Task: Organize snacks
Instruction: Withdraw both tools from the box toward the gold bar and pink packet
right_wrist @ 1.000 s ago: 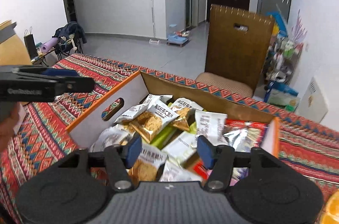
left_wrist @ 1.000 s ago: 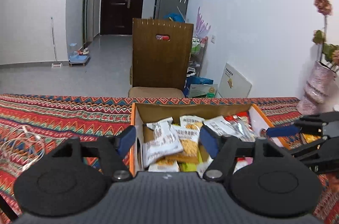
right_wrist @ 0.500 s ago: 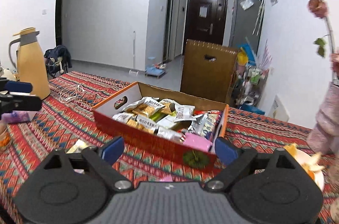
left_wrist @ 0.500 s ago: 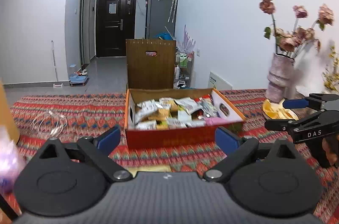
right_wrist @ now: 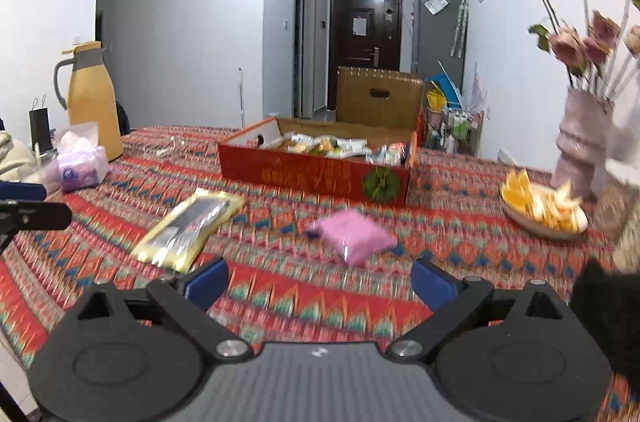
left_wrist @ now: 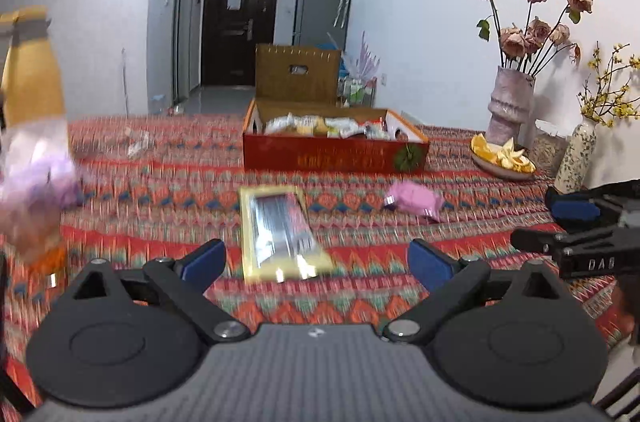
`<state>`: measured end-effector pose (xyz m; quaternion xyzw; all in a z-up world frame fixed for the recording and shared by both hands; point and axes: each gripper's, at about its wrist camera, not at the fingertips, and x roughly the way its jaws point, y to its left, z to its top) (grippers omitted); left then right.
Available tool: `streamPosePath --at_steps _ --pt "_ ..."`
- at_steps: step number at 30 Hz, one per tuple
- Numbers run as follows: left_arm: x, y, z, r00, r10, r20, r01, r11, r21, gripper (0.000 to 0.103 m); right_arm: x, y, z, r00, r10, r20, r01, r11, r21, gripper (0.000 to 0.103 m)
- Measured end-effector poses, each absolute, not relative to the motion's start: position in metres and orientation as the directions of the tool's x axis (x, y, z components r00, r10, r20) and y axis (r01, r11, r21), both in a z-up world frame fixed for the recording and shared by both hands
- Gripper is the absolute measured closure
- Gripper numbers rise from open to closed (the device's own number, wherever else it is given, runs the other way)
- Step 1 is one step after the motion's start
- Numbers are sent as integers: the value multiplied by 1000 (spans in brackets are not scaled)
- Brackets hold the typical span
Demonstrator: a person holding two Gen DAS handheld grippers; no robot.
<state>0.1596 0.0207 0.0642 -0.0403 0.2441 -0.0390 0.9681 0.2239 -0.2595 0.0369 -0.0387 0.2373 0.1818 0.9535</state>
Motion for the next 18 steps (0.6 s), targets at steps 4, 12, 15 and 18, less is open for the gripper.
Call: streamPosePath --at_steps 4,12,15,18 --pt "141 21 41 846 -115 -521 42 988 -149 4 187 -261 18 821 301 -485 -338 941 12 5" --pt "125 24 12 802 -89 -590 0 989 -149 4 145 -267 -16 783 302 -544 -326 944 56 5" --pt "130 24 10 800 -86 -594 -8 988 -153 4 141 -265 -24 770 297 -564 -327 944 51 5" --pt "139 24 10 795 -86 -601 -9 988 -153 4 144 -265 -26 769 288 -571 -318 947 50 5"
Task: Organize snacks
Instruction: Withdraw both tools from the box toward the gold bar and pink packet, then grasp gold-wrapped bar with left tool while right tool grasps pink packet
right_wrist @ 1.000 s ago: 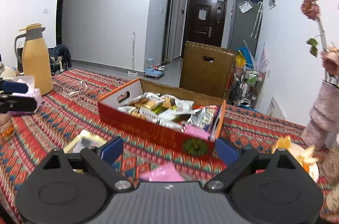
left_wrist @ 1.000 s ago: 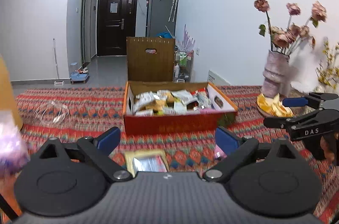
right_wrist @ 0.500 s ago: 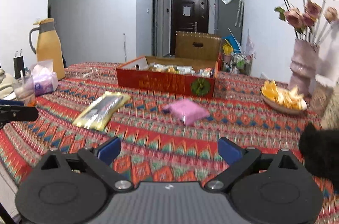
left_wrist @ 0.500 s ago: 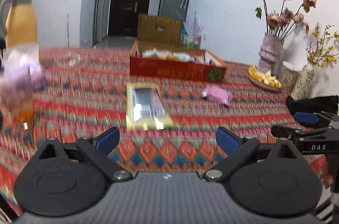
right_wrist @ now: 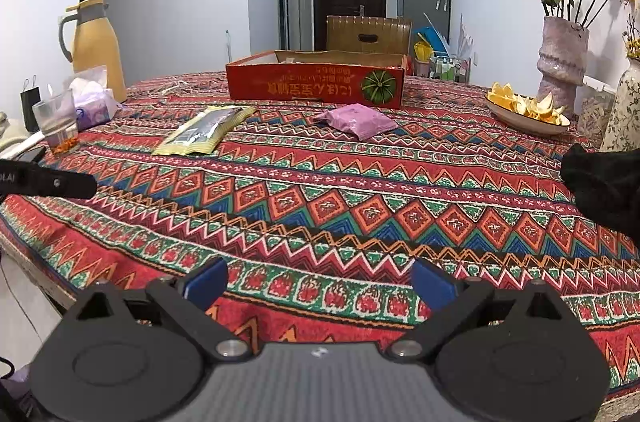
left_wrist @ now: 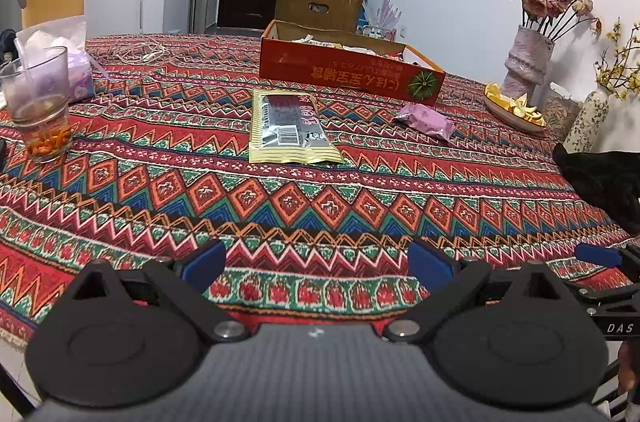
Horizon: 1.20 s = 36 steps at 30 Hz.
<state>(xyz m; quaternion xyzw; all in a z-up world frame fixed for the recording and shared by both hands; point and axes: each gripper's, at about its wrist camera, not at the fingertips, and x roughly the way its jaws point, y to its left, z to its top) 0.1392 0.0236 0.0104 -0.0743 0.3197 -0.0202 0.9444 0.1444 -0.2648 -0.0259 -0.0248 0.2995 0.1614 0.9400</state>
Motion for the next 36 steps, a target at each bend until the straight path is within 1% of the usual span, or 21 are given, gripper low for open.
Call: streamPosePath --at_steps 10,13,18,21,25,30,32,33,34,36 --pt "195 28 10 786 -72 -614 -16 991 -135 4 187 -265 -24 760 263 -594 -296 954 44 5" --pt "220 32 9 789 -59 -611 -21 992 -122 4 205 -263 -26 756 252 -603 -291 956 35 5" --pt "272 42 7 778 -67 -625 -31 989 -146 5 240 -256 -25 753 240 -613 -293 956 14 5" --pt "305 45 5 769 -102 -631 -9 985 -170 5 263 -250 -23 751 238 -616 -306 952 -6 5" --pt "347 42 -2 763 -93 -640 4 990 -139 5 298 -241 -21 748 242 -617 -347 936 -54 5" --pt "386 44 -20 733 -83 -675 4 993 -118 6 349 -233 -19 740 247 -625 -393 914 -105 5" --pt "389 42 -22 745 -72 -664 16 996 -90 11 369 -231 -20 733 258 -630 -411 905 -107 5" --pt "390 41 -22 750 -77 -657 30 996 -83 18 380 -230 -21 728 265 -632 -420 901 -105 5" --pt "390 40 -22 754 -85 -651 43 996 -81 29 391 -228 -22 722 273 -636 -428 898 -101 5" --pt "390 37 -22 762 -101 -639 71 995 -73 39 410 -226 -26 711 291 -640 -442 893 -84 5"
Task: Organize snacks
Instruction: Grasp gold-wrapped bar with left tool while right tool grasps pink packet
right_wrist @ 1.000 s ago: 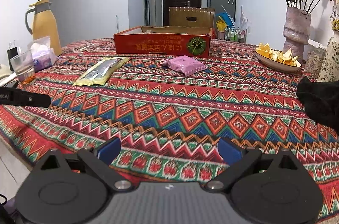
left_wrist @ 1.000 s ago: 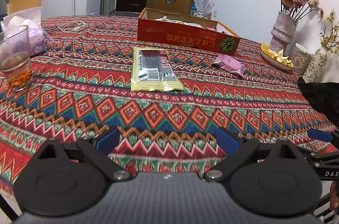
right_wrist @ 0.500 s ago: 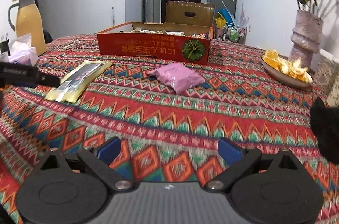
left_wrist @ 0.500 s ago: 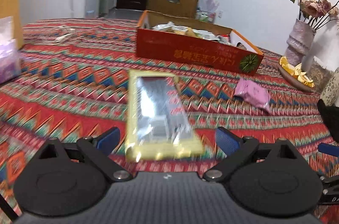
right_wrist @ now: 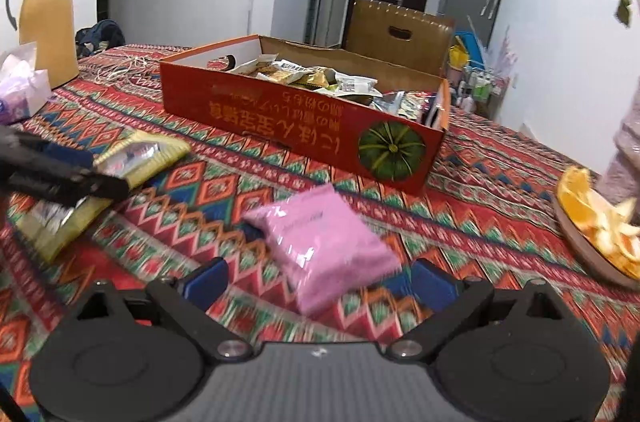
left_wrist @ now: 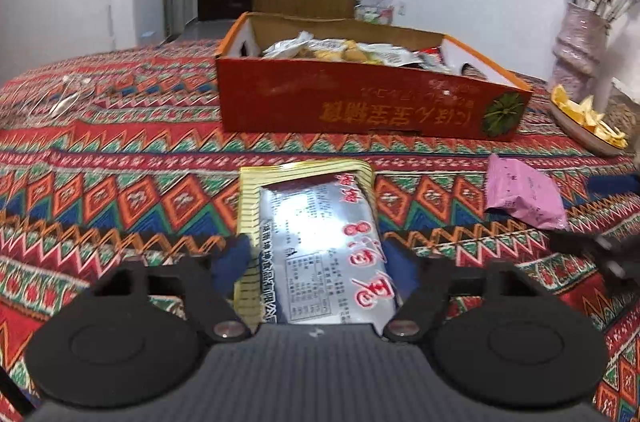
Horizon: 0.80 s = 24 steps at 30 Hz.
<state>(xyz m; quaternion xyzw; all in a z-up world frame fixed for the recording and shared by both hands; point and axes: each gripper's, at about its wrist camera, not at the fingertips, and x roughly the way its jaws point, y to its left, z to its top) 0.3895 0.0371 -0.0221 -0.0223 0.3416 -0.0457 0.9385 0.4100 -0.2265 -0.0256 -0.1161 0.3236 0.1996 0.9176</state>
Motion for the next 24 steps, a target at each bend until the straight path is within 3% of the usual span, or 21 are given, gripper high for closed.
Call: streamPosePath --at_steps 6,7,10,15,24 --pt "386 38 -17 764 -136 -631 83 990 -114 55 453 -222 -39 685 332 -649 -477 877 -54 8" --pt "386 40 -15 763 -147 -629 82 988 -132 65 457 -222 -43 682 333 -651 -476 878 -49 7" --pt "380 38 -8 772 -154 -617 89 987 -134 78 466 -228 -46 655 387 -649 -477 878 42 18" --pt "362 35 0 777 -139 -614 75 989 -129 81 453 -231 -43 666 388 -637 -455 888 65 42" --pt "294 31 20 788 -163 -594 76 983 -169 85 367 -242 -31 706 354 -613 -398 915 69 42"
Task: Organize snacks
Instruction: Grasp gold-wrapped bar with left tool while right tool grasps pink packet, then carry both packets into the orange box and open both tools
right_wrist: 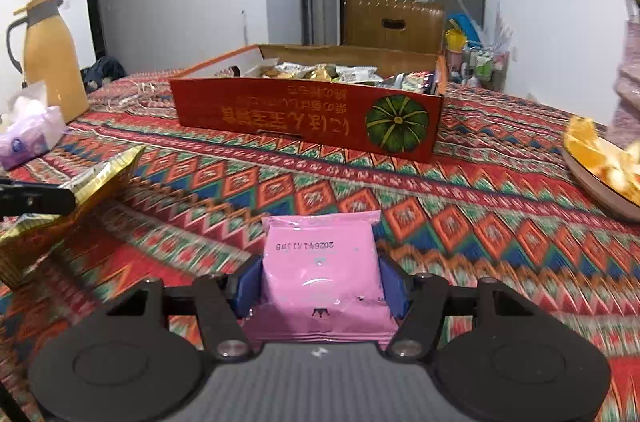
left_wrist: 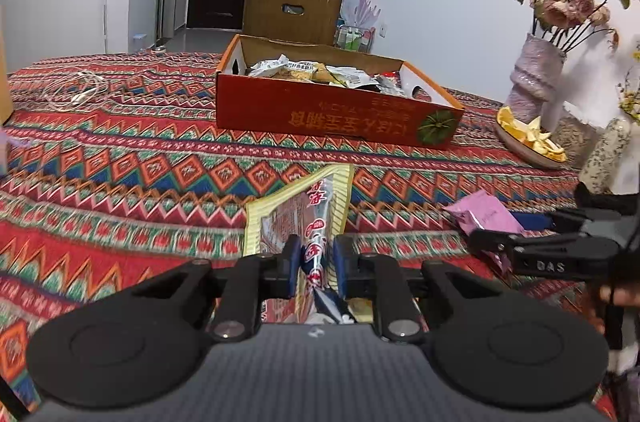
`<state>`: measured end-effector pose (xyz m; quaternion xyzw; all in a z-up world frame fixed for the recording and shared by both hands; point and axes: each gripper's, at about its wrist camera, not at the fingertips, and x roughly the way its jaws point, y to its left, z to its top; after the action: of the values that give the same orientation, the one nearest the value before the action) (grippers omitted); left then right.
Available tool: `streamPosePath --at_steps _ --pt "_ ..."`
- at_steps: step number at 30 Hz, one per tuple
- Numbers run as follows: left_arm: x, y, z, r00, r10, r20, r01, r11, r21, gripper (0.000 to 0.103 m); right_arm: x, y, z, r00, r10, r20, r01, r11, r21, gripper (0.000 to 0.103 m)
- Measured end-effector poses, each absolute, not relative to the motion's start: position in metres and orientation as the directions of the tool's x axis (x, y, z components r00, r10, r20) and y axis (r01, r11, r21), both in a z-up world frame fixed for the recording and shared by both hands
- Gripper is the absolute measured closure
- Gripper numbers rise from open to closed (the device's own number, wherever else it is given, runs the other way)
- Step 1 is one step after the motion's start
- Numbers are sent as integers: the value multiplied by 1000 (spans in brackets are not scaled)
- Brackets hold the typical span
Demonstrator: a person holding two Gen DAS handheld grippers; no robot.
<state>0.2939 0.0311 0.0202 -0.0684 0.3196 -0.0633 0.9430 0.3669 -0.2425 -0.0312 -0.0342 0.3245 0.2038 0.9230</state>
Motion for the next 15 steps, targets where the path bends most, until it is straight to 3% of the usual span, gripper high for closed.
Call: streamPosePath --at_steps 8,15 --pt "230 16 47 827 -174 -535 104 982 -158 86 272 -263 -10 756 374 -537 -350 924 151 42" --pt "193 5 54 841 -178 -511 110 981 -161 86 224 -280 2 799 330 -502 -321 941 107 42"
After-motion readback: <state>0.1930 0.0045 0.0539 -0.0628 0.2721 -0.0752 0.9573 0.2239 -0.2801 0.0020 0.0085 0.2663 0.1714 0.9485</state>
